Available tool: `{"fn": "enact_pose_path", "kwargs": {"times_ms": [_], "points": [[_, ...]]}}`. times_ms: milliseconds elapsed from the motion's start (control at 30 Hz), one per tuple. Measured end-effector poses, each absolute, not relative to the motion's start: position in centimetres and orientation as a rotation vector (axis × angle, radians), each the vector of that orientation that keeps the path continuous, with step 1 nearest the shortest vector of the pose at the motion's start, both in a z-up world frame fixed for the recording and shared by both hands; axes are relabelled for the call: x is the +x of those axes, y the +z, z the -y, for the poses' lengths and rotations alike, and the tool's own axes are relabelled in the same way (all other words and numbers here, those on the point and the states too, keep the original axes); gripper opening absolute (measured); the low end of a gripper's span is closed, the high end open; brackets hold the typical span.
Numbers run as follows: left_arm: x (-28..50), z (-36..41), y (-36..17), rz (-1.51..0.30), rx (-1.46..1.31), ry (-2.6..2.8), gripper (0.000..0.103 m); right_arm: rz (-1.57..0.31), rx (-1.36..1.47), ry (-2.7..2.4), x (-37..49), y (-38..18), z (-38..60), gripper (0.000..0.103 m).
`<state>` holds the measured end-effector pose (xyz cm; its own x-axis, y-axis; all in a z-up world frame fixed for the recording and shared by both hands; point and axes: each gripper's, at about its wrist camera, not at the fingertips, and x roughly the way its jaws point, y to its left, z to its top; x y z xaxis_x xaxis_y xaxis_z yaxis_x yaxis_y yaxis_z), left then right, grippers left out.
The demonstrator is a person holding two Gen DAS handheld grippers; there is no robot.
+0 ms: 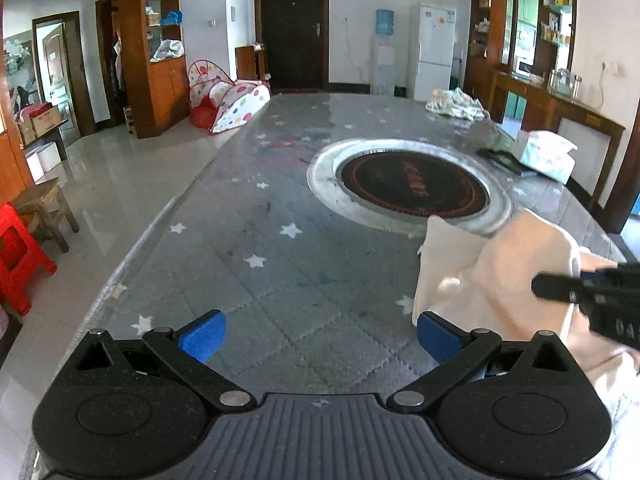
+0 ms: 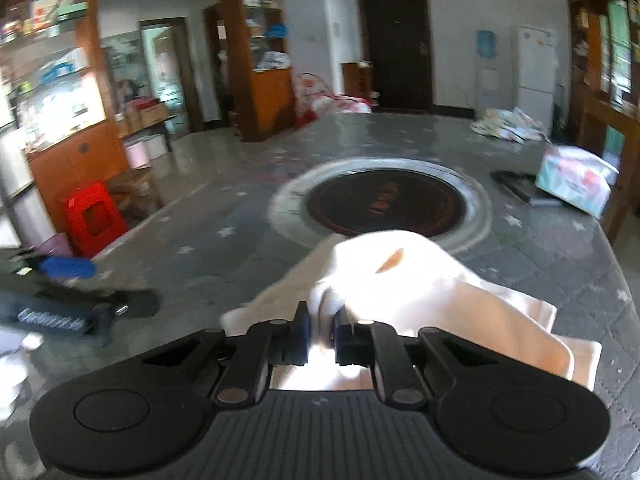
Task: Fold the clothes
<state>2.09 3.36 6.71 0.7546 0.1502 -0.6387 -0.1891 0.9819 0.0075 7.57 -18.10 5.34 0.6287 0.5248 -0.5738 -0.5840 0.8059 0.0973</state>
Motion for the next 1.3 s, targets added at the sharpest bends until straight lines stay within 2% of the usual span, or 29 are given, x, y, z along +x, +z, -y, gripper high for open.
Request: {"fn": "enact_pose_path", "kwargs": {"times_ms": [267, 533, 633, 800, 900, 1167, 1300], "points": [[0.2, -3.7, 9.0, -0.634, -0.063, 0.14, 0.103, -0.587, -0.257, 0.846, -0.1, 6.7, 15.4, 0.008], [-1.2, -1.3, 10.6, -0.601, -0.03, -0.029, 0.103, -0.642, -0.386, 1.031, -7.2, 4.5, 12.4, 0.008], [-1.5, 0.3, 10.6, -0.606, -0.009, -0.129, 0.103, -0.656, -0.399, 1.065, -8.9, 4.1, 11.9, 0.012], [-1.8, 2.8, 9.9, -0.615, 0.041, -0.263, 0.102, -0.644, -0.369, 1.055, -10.2, 5.2, 13.8, 0.027], [-1.5, 4.2, 9.3, -0.622, 0.063, -0.327, 0.095, -0.636, -0.339, 1.028, -10.5, 6.0, 15.6, 0.032], [-0.7, 7.9, 7.5, -0.653, 0.137, -0.445, 0.084, -0.663, -0.264, 0.823, -10.3, 6.7, 22.6, 0.033], [-0.2, 9.0, 6.8, -0.663, 0.177, -0.463, 0.073, -0.673, -0.23, 0.714, -9.2, 6.9, 26.1, 0.033]]}}
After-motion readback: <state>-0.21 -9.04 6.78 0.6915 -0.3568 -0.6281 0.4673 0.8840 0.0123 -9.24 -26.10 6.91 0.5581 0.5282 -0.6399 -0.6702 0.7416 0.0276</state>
